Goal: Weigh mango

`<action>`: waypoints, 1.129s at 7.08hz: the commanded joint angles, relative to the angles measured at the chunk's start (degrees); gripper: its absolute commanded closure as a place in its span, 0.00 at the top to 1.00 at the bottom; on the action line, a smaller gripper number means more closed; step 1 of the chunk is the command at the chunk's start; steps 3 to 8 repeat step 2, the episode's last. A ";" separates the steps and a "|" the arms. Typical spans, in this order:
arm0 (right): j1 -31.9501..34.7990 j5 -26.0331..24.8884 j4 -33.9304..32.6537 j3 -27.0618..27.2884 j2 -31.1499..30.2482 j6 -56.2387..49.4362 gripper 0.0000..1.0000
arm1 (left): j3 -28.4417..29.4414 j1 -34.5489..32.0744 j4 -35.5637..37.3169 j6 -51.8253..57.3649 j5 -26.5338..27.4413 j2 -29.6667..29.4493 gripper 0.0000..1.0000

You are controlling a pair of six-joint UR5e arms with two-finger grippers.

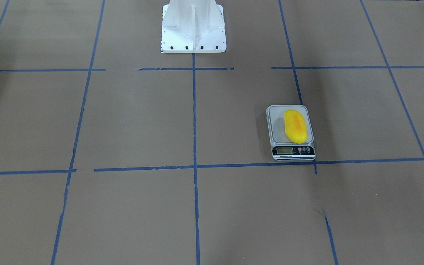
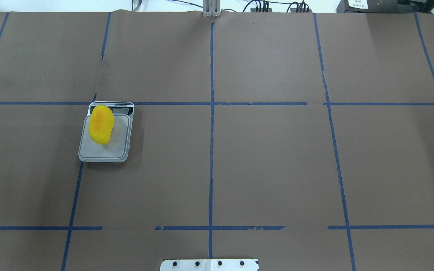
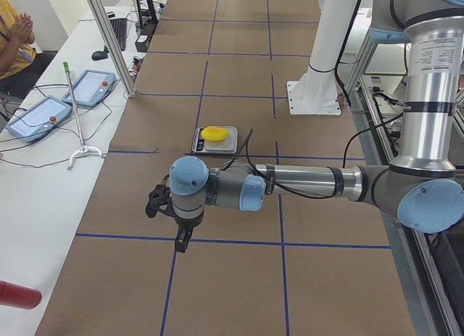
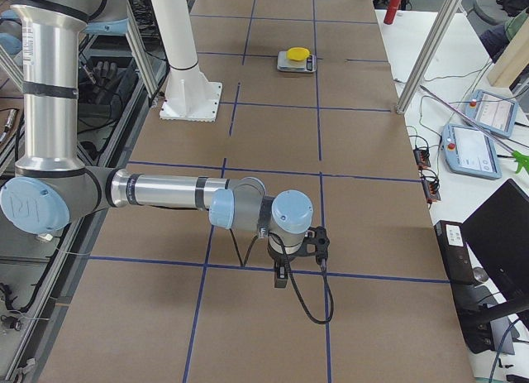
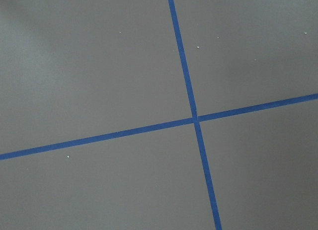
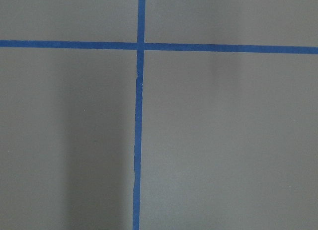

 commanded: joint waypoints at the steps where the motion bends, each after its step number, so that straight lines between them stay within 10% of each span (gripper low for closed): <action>1: 0.00 0.00 0.00 0.00 0.00 0.00 1.00 | 0.03 -0.09 0.03 0.00 -0.05 0.02 1.00; 8: 0.00 0.00 0.00 0.00 0.00 0.00 1.00 | 0.03 -0.09 0.03 0.00 -0.05 0.02 1.00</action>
